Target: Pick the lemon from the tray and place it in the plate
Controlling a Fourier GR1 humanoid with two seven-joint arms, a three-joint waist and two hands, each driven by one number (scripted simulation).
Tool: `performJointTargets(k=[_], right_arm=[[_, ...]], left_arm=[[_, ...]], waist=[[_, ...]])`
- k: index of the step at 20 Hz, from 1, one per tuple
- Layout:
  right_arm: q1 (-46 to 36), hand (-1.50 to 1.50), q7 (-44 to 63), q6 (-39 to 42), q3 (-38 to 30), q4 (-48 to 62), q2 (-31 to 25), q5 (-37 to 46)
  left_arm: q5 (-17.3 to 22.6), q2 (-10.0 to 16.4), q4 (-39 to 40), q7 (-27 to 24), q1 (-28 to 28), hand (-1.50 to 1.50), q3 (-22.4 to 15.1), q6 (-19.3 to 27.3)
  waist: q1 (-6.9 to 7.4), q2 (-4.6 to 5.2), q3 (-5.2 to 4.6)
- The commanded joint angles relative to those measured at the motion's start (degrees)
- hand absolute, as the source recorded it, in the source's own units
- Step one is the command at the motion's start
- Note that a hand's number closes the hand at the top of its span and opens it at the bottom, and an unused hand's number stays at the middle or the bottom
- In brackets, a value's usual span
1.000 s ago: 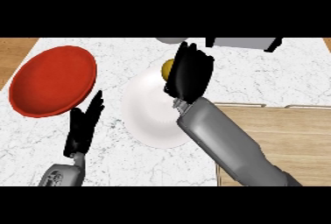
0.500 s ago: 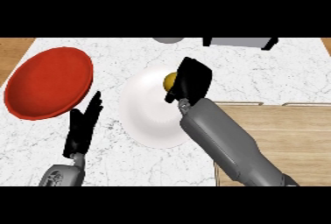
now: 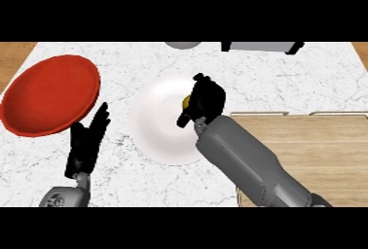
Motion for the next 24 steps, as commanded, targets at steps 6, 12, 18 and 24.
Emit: performJointTargets(k=[6, 12, 18, 24], right_arm=[[2.11, -1.5, -5.88, -28.35, -3.11, -11.58, 0.52, 0.36], [10.37, -1.5, -11.57, -40.14, 1.09, -15.57, 0.52, -3.59], [18.39, -1.5, -20.44, -43.02, 5.67, -20.68, 0.52, -6.66], [12.78, -1.5, -29.83, -44.98, 4.55, -11.91, 0.53, -17.95]], left_arm=[[0.36, 0.33, 1.2, -1.42, 1.69, 0.0, 1.62, 0.51], [2.16, 1.07, -0.04, -1.47, 2.13, 0.0, 2.55, -1.42], [-0.21, 0.2, -3.46, 0.95, 3.18, 0.0, 1.24, 0.43], [-0.87, -0.28, 0.24, -3.69, 3.66, 0.0, 1.93, -0.26]], waist=[[-2.76, -0.48, 0.07], [-2.24, -0.32, 0.01], [-3.18, -0.51, 0.01], [-2.85, -0.38, 0.0]])
